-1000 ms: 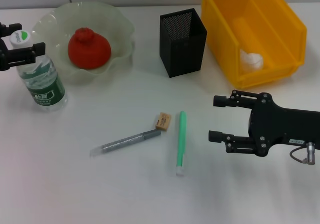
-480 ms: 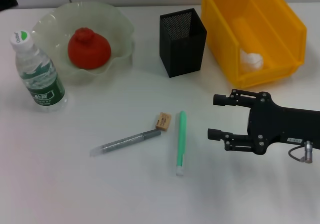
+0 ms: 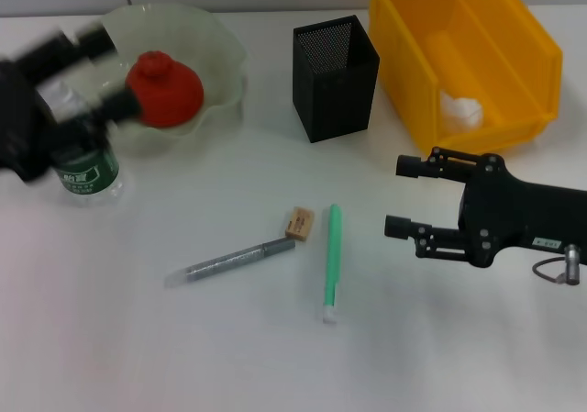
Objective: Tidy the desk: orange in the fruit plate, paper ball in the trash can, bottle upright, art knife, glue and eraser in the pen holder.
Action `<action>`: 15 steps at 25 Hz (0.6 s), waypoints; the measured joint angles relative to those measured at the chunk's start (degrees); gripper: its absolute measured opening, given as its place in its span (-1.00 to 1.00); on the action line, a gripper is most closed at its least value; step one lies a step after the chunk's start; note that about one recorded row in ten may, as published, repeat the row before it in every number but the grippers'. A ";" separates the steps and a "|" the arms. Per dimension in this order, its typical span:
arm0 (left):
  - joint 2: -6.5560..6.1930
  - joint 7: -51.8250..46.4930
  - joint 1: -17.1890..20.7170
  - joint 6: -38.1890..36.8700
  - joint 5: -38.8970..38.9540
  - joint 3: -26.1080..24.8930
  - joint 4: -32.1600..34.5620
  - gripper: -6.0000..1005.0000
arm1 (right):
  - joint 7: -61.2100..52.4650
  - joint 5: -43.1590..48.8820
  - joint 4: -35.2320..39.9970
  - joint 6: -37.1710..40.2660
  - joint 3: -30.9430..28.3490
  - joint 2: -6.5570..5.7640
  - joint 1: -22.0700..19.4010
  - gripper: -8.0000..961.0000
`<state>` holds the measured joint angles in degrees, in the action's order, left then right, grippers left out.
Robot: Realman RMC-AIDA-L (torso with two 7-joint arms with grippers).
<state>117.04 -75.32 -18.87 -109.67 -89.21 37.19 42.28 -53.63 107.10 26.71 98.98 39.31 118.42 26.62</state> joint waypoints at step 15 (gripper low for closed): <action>0.95 24.04 0.30 7.51 -15.87 0.25 -16.54 0.60 | -22.35 0.18 5.61 3.72 -0.03 -2.56 4.14 0.53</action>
<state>117.99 -51.28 -18.58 -102.16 -105.08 37.44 25.74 -75.98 107.29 32.32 102.69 39.28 115.85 30.76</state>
